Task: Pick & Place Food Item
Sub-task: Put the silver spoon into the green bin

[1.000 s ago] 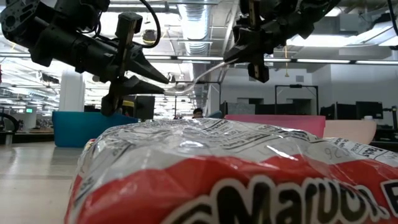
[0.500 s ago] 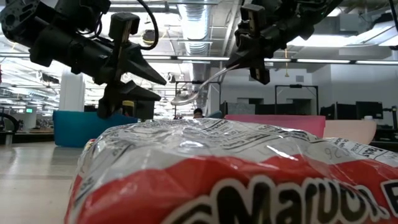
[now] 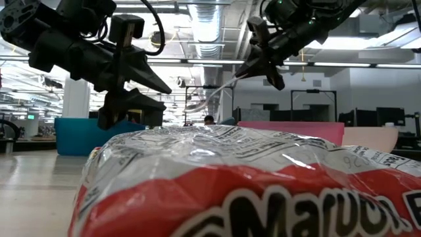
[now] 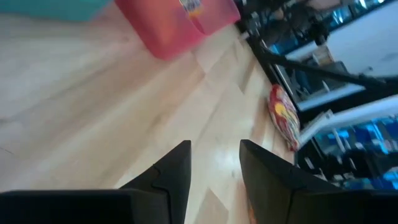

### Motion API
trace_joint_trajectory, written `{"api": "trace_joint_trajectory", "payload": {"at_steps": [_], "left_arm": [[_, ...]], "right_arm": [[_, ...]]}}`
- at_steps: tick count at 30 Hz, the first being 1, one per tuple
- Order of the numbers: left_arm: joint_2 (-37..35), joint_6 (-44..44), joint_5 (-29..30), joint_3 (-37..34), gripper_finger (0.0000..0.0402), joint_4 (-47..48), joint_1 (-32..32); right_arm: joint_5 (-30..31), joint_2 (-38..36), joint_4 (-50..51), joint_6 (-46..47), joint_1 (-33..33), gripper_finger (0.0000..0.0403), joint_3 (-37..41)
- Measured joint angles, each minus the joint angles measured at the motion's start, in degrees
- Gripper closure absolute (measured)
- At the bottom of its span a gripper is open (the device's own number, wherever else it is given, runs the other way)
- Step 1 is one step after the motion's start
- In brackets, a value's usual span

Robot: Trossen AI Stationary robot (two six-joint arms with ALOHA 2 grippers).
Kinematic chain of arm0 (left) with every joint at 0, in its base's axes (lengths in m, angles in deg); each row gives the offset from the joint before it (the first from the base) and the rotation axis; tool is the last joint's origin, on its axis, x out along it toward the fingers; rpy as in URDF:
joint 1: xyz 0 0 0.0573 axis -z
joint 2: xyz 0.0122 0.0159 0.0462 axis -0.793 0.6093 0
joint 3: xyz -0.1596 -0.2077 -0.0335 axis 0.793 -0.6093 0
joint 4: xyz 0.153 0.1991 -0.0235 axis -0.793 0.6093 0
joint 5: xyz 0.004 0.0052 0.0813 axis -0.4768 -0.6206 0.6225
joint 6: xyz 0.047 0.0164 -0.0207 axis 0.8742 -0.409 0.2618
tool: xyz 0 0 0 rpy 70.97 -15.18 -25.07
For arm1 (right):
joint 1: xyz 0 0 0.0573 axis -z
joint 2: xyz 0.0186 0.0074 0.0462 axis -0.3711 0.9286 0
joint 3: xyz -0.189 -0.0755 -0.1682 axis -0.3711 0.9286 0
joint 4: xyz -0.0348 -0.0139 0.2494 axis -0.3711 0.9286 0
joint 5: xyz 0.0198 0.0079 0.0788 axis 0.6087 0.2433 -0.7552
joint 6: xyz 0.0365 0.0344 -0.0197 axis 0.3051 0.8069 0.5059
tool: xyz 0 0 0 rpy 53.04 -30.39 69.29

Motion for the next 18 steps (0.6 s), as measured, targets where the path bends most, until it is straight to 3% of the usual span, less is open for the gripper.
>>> {"api": "trace_joint_trajectory", "payload": {"at_steps": [7,15,18], "left_arm": [[0.00,3.23,6.58,0.04,0.0274,-0.35,0.00],[-0.02,3.44,7.43,0.04,0.0275,-1.58,-0.04],[-0.02,3.58,7.43,0.04,0.0275,-1.56,-0.04]], "right_arm": [[0.12,1.93,-2.27,2.59,1.66,0.0401,-0.19],[-0.72,10.95,-5.82,4.52,2.79,0.0401,-1.29],[-4.44,13.19,-9.06,6.35,2.75,0.0401,-2.44]]}}
